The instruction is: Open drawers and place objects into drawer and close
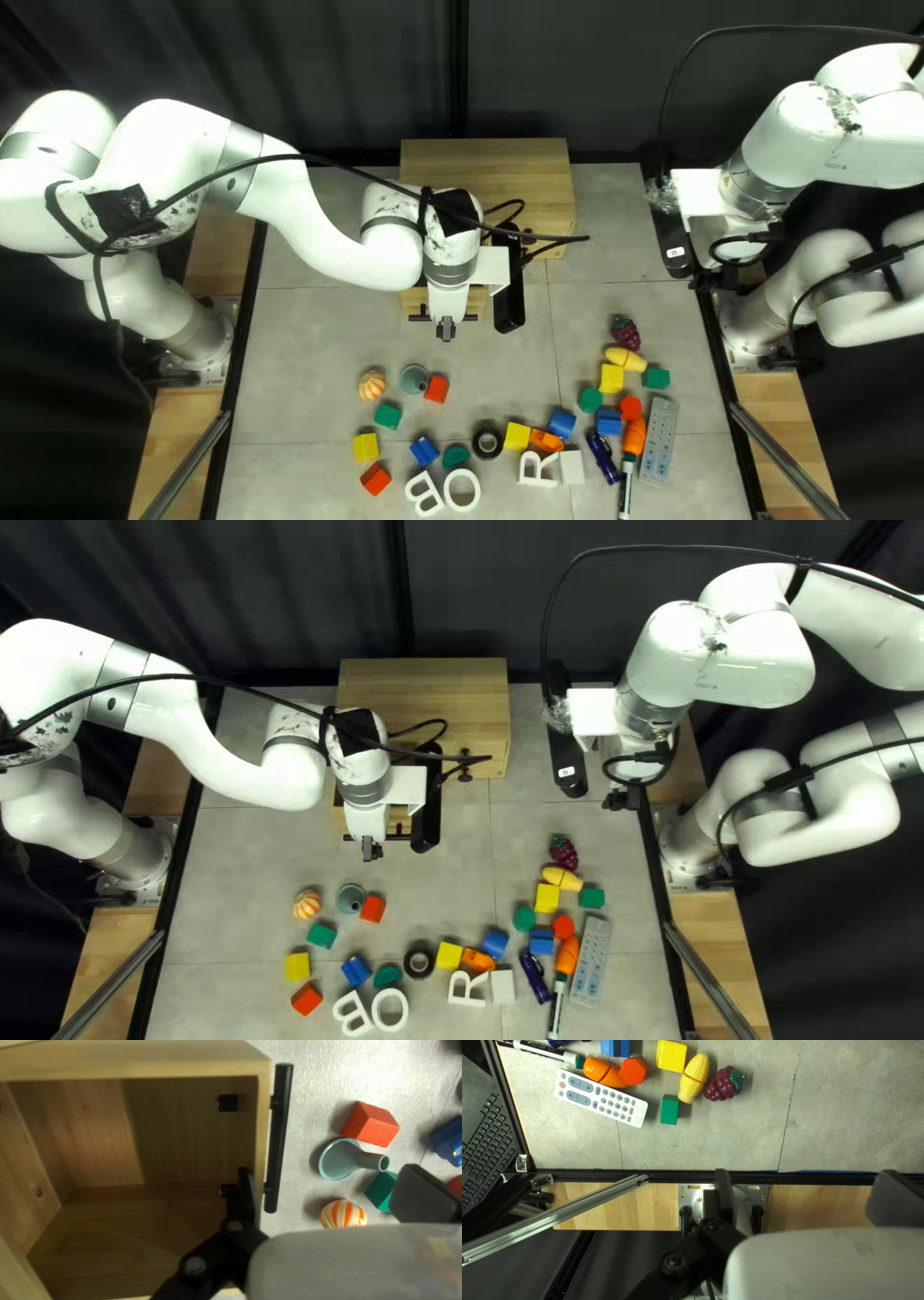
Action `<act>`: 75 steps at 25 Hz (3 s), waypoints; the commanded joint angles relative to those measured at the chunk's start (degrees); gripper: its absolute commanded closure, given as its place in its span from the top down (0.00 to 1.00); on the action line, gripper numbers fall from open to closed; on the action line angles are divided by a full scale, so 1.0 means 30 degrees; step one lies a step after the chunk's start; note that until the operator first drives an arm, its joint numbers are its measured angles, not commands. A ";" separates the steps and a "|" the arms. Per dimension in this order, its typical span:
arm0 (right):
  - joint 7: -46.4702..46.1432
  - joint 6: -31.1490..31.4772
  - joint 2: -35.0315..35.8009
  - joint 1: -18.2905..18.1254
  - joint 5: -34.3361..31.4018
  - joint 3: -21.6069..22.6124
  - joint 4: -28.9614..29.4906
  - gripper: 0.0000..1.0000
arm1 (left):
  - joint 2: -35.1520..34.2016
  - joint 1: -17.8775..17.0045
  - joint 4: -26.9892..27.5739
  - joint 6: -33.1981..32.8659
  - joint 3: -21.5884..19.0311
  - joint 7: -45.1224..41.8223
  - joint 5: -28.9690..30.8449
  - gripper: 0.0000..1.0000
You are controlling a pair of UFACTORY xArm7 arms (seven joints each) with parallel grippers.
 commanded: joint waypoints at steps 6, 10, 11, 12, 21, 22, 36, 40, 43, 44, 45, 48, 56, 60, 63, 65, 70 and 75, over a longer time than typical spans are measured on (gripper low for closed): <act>0.0000 0.0000 0.0000 0.0000 0.0000 0.0000 0.0000 1.00 | -0.0087 -0.0170 0.0242 0.0242 -0.0092 -0.0414 0.0124 1.00; 0.0000 0.0000 0.0000 0.0000 0.0000 0.0000 0.0000 1.00 | -0.0150 -0.0254 0.0314 0.0328 -0.0142 -0.0631 0.0161 1.00; 0.0000 0.0000 0.0000 0.0000 0.0000 0.0000 0.0000 1.00 | -0.0146 -0.0270 0.0343 0.0341 -0.0149 -0.0677 0.0173 1.00; 0.0000 0.0000 0.0000 0.0000 0.0000 0.0000 0.0000 1.00 | -0.0139 -0.0305 0.0402 0.0360 -0.0164 -0.0769 0.0201 1.00; 0.0000 0.0000 0.0000 0.0000 0.0000 0.0000 0.0000 1.00 | -0.1090 -0.0423 0.0317 0.1090 -0.0144 -0.1462 0.1081 1.00; 0.0000 0.0000 0.0000 0.0000 0.0000 0.0000 0.0000 1.00 | -0.1207 -0.0436 0.0182 0.1110 -0.0134 -0.1541 0.1316 1.00; 0.0000 0.0000 0.0000 0.0000 0.0000 0.0000 0.0000 1.00 | -0.2056 -0.0264 -0.2301 -0.0973 0.0161 -0.2146 0.2908 1.00; 0.0000 0.0000 0.0000 0.0000 0.0000 0.0000 0.0000 1.00 | -0.1855 0.0156 -0.2403 -0.1280 0.0412 -0.0855 0.1394 1.00; 0.0000 0.0000 0.0000 0.0000 0.0000 0.0000 0.0000 1.00 | -0.1746 0.0302 -0.2340 -0.1182 0.0446 0.0007 0.0354 1.00; 0.0000 0.0000 0.0000 0.0000 0.0000 0.0000 0.0000 1.00 | -0.1653 0.0342 -0.2249 -0.1116 0.0438 0.0308 -0.0018 1.00; 0.0000 0.0000 0.0000 0.0000 0.0000 0.0000 0.0000 1.00 | -0.1630 0.0360 -0.2180 -0.1034 0.0429 0.0503 -0.0277 1.00; 0.0000 0.0000 0.0000 0.0000 0.0000 0.0000 0.0000 1.00 | -0.1635 0.0362 -0.2002 -0.0811 0.0388 0.0824 -0.0755 1.00; 0.0000 0.0000 0.0000 0.0000 0.0000 0.0000 0.0000 1.00 | -0.1281 0.0361 -0.2073 -0.1568 0.0372 0.0590 -0.1405 1.00; 0.0000 0.0000 0.0000 0.0000 0.0000 0.0000 0.0000 1.00 | -0.1639 0.0311 -0.2374 -0.1966 0.0351 -0.0266 -0.1582 1.00; 0.0000 0.0000 0.0000 0.0000 0.0000 0.0000 0.0000 1.00 | -0.1982 0.0304 -0.2636 -0.2138 0.0346 -0.0671 -0.1668 1.00; 0.0000 0.0000 0.0000 0.0000 0.0000 0.0000 0.0000 1.00 | -0.2014 0.0266 -0.2668 -0.2264 0.0321 -0.0971 -0.1654 1.00; 0.0000 0.0000 0.0000 0.0000 0.0000 0.0000 0.0000 1.00 | -0.1904 0.0199 -0.2611 -0.2511 0.0282 -0.1417 -0.1555 1.00; 0.0000 0.0000 0.0000 0.0000 0.0000 0.0000 0.0000 1.00 | -0.1863 0.0114 -0.2571 -0.2665 0.0206 -0.1605 -0.1585 1.00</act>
